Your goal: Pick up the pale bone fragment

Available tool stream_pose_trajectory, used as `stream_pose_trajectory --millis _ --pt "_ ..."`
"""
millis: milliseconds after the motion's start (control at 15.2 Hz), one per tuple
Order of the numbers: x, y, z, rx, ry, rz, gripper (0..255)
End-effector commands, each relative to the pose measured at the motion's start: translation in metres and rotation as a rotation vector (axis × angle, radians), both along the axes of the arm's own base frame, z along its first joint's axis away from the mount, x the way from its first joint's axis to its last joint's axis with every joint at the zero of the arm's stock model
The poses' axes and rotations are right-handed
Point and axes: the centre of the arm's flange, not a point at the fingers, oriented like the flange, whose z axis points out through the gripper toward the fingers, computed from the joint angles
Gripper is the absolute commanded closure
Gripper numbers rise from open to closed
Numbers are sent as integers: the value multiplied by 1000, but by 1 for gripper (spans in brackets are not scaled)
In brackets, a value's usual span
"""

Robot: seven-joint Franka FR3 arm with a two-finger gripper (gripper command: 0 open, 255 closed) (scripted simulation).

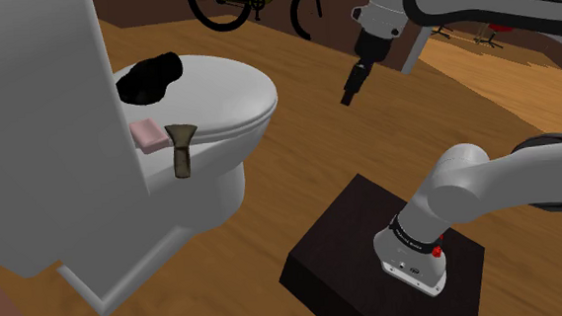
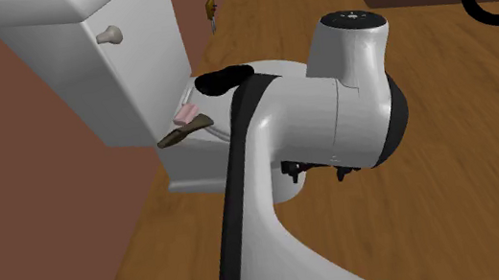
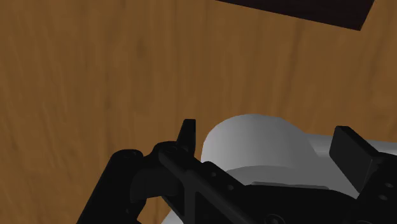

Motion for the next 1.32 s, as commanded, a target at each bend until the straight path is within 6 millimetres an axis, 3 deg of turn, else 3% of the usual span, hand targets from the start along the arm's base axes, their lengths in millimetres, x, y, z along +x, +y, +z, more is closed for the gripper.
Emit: stream_pose_trajectory --millis 0,594,1254 --pt "0 0 0 0 0 0 0" --pt "12 115 -13 28 -13 -207 0" --pt "53 237 -23 60 -28 -437 0"
